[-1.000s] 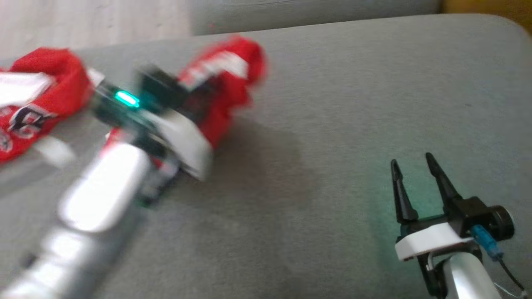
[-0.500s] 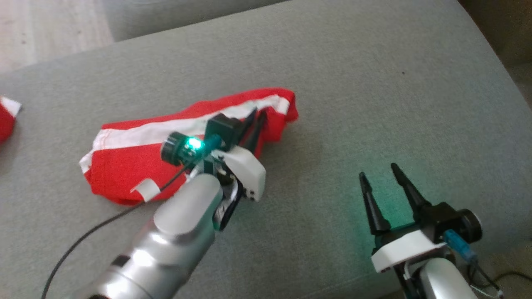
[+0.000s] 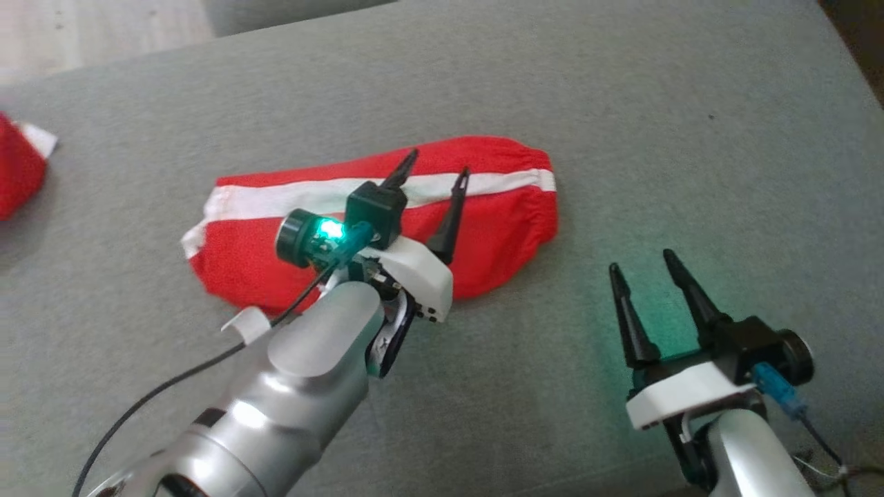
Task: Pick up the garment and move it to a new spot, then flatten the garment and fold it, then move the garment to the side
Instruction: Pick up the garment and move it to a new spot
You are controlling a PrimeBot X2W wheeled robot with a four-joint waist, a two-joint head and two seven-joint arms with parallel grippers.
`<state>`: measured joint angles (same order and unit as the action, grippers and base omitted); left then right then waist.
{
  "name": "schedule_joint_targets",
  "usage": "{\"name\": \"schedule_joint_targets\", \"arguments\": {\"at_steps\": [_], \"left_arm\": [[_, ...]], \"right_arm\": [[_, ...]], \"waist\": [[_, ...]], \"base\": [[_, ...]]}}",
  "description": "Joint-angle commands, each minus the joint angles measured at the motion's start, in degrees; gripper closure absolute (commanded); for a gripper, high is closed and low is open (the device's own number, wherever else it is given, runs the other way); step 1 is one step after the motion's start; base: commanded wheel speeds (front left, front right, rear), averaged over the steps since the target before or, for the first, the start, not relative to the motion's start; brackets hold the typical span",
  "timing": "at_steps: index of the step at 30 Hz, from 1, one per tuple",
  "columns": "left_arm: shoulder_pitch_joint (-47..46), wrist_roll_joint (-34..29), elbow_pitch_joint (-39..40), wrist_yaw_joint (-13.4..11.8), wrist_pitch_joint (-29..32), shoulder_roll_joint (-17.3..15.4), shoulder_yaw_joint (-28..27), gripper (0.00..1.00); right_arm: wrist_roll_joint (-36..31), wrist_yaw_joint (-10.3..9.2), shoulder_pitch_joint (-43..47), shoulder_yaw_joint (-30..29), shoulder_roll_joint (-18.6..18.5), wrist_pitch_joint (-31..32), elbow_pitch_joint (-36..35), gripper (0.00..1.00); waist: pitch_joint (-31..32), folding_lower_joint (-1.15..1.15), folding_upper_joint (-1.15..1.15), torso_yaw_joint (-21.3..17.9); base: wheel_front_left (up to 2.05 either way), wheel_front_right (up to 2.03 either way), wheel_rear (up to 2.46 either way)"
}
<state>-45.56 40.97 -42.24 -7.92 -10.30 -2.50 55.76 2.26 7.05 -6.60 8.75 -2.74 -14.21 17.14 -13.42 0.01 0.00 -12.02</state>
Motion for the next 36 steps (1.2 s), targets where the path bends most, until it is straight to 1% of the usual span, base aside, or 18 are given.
{"name": "schedule_joint_targets", "arguments": {"at_steps": [1, 5, 8, 12, 13, 18, 22, 28, 31, 36], "left_arm": [[-2.44, 0.25, 0.53, -0.45, -1.87, -0.51, -1.80, 0.00], [0.36, 0.83, 0.25, -0.67, -3.95, -2.41, -4.07, 0.00], [3.60, 0.80, 1.58, -1.69, -4.50, -4.58, -6.02, 0.00], [9.54, 0.47, 6.65, -3.30, -4.66, -7.69, -9.65, 0.00], [9.54, 0.47, 6.65, -3.30, -4.66, -7.69, -9.65, 0.00], [18.66, -1.31, 13.99, -6.34, -4.68, -11.78, -13.47, 0.00], [26.17, -1.54, 19.80, -8.02, -4.69, -14.46, -15.40, 0.00], [34.74, -1.06, 26.71, -9.89, -4.69, -17.57, -18.62, 0.00], [38.24, -1.10, 29.44, -10.48, -4.69, -18.39, -20.21, 0.00], [41.88, -1.32, 31.74, -10.42, -4.69, -18.79, -21.90, 0.00]], "right_arm": [[-0.57, 0.44, -1.25, -0.05, -0.14, -0.78, -1.53, 0.00], [-1.60, 0.44, -1.02, -2.75, -0.14, -0.78, -1.92, 0.00], [-2.80, 0.44, -0.28, -4.75, -0.14, -0.78, -2.27, 0.00], [-3.57, 0.44, 1.65, -6.98, -0.14, -0.66, -3.22, 0.00], [-3.57, 0.44, 1.65, -6.98, -0.14, -0.66, -3.22, 0.00], [-3.19, 0.44, 4.14, -8.48, -0.14, 0.48, -4.86, 0.00], [-2.15, 0.44, 6.24, -8.38, -0.14, 1.35, -6.45, 0.00], [-0.24, 0.44, 9.03, -6.95, -0.14, 2.25, -7.75, 0.00], [0.42, 0.44, 9.99, -6.39, -0.14, 2.33, -7.67, 0.00], [1.07, 0.44, 11.01, -5.84, -0.14, 2.25, -7.06, 0.00]], "waist": [[1.38, -0.01, 0.00, 2.51], [3.54, -0.01, 0.00, 5.43], [5.86, -0.01, 0.00, 7.85], [8.95, -0.01, 0.00, 10.90], [8.95, -0.01, 0.00, 10.90], [12.49, -0.01, 0.00, 13.54], [14.32, -0.01, 0.00, 14.74], [15.92, -0.01, 0.00, 15.15], [16.43, -0.01, 0.00, 15.13], [16.93, -0.01, 0.00, 15.20]], "base": [[0.00, 0.00, 0.00], [0.00, 0.00, 0.00], [0.00, 0.00, 0.00], [0.00, 0.00, 0.00], [0.00, 0.00, 0.00], [0.00, 0.00, 0.00], [0.00, 0.00, 0.00], [0.00, 0.00, 0.00], [0.00, 0.00, 0.00], [0.00, 0.00, 0.00]]}}
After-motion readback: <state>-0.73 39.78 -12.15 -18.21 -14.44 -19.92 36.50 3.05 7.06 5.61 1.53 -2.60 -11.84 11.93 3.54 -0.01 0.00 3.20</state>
